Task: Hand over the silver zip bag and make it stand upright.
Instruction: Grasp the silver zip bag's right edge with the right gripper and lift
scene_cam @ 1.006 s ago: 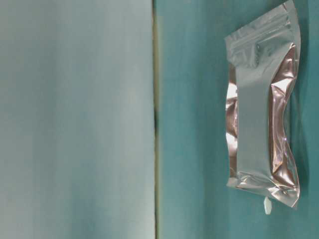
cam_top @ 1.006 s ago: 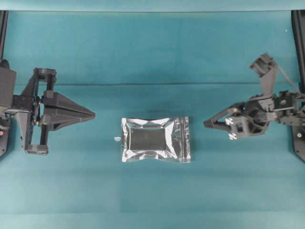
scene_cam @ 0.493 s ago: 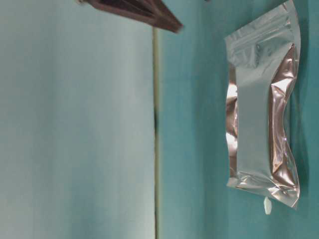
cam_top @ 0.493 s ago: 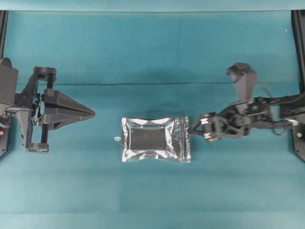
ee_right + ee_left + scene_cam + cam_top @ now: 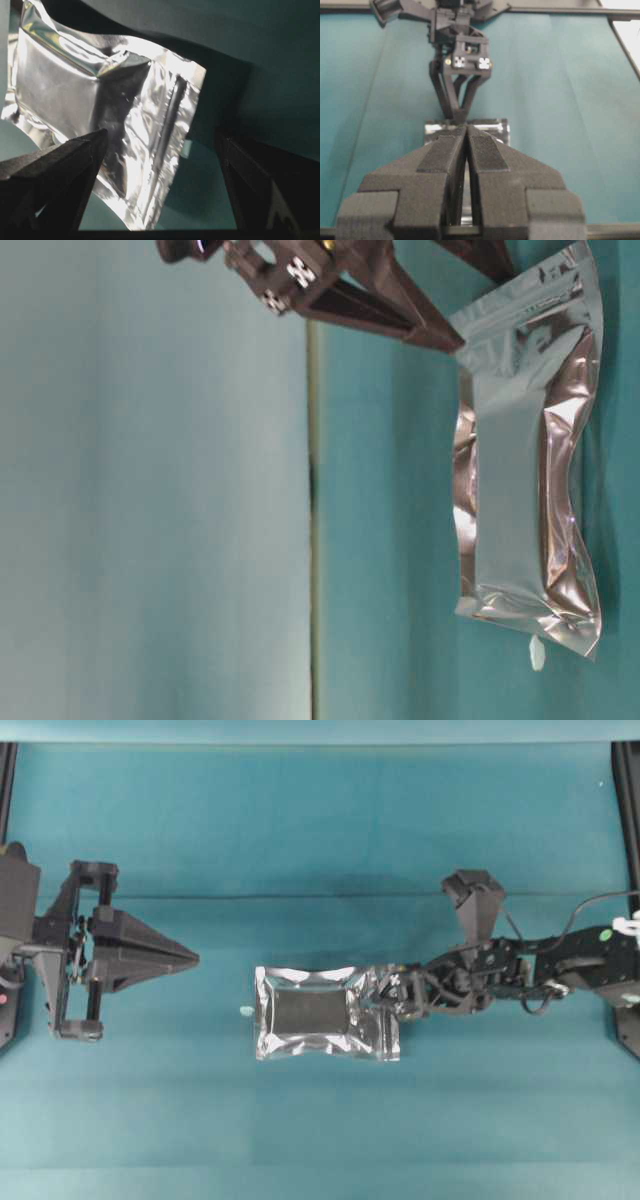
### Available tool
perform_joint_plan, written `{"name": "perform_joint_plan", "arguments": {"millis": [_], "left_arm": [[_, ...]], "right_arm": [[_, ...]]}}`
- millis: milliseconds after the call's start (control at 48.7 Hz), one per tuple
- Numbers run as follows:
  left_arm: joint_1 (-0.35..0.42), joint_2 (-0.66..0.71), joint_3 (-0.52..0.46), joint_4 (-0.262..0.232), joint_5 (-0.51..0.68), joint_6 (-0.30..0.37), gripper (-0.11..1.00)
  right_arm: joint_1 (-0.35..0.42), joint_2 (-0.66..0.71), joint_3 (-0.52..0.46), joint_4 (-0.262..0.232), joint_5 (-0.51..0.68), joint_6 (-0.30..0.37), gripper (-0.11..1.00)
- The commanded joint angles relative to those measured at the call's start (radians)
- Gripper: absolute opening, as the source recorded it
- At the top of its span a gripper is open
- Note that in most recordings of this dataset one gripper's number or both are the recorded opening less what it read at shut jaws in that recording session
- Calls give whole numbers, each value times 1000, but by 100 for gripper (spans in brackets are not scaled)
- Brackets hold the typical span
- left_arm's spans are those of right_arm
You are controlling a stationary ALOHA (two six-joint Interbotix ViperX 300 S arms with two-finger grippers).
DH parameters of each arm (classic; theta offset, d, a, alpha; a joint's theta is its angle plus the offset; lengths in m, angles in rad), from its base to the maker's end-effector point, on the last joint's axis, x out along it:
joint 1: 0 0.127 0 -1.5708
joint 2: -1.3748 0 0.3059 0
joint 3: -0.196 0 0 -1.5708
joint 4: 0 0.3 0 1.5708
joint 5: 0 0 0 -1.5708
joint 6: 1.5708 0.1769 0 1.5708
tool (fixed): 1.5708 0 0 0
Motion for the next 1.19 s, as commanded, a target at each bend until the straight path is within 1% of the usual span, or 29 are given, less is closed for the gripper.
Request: {"name": "perform_joint_plan", "arguments": {"millis": [0,287,657,903,1006,1088,1170], "left_arm": [[0,0,-25,2,-5,0,14],[2,0,-25,2,-5,0,14],[2,3,-25,2,-5,-2,14],[2,6,-25,2,-5,-2,14],[2,6,-25,2,-5,-2,14],[2,6,-25,2,-5,-2,14],[2,6,-25,2,-5,-2,14]], "right_arm": [[2,2,-26,2,-14,8,99],[9,55,-63,2,-15,5,99],[20,75,-69,2,-11,5,97],[21,87,-71,2,-18,3,83],[21,91,-69,-2,-18,2,78],[21,92,-67,-3,-20,0,71],[21,94,-69,-3,-34,-2,60]]}}
